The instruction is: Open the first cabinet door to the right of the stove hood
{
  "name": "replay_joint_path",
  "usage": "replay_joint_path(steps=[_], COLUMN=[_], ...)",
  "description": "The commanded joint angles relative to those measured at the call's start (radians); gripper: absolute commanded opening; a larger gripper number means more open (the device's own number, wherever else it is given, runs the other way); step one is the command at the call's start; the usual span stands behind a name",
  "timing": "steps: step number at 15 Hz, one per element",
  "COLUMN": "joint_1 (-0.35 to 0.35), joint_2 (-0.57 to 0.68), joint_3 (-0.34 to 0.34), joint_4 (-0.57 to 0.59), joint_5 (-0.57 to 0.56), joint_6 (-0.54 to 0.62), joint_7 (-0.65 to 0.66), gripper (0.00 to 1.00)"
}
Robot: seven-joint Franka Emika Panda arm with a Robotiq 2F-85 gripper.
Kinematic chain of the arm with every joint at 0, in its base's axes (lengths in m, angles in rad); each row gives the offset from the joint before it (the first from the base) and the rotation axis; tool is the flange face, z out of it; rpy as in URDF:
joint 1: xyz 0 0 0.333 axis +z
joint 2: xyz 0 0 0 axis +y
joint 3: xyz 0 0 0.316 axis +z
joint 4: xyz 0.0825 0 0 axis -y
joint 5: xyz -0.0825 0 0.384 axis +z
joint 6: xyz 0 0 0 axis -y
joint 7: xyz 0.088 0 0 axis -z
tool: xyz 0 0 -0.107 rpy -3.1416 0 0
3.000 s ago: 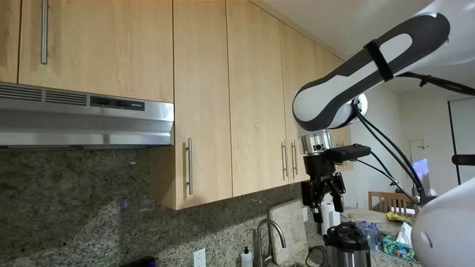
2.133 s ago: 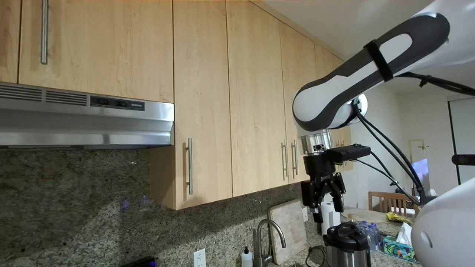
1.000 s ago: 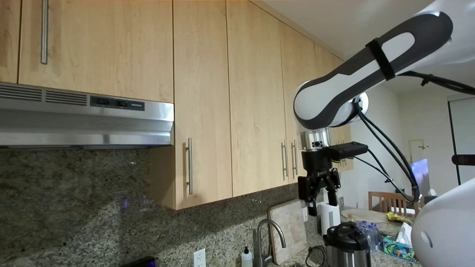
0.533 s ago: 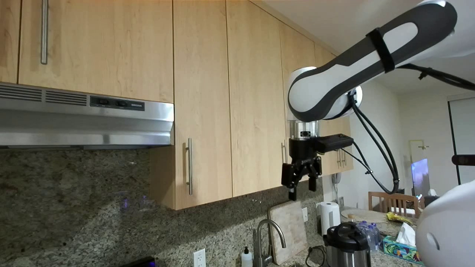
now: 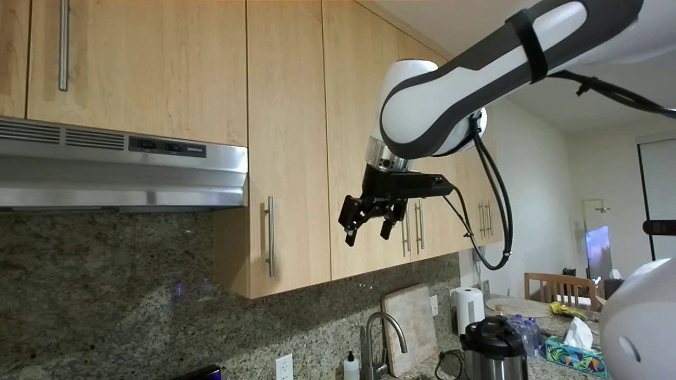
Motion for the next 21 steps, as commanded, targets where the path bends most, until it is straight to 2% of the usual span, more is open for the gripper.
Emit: replay_joint_path(steps=[1, 5, 6, 8, 11, 14, 15, 17, 21], joint_1=[-0.006, -0.006, 0.019, -0.002, 0.032, 0.137, 0.194, 0.286, 0.426], joint_2=[0.009, 0.02, 0.029, 0.074, 0.158, 0.26, 0.286, 0.313, 0.345], joint_3=[0.008, 0.005, -0.017, -0.011, -0.052, -0.136, -0.181, -0.261, -0.389], joint_4=[0.005, 0.011, 0.008, 0.018, 0.029, 0.065, 0.081, 0.114, 0.188], joint_5=[0.007, 0.008, 0.024, 0.013, 0.038, 0.099, 0.135, 0.201, 0.311], joint_6=[0.003, 0.005, 0.045, 0.131, 0.324, 0.404, 0.409, 0.402, 0.366], joint_7=[-0.001, -0.001, -0.032, -0.01, -0.058, -0.191, -0.26, -0.388, -0.631], gripper=[1.0, 1.0, 1.0, 1.0, 1.0, 1.0, 1.0, 1.0, 1.0])
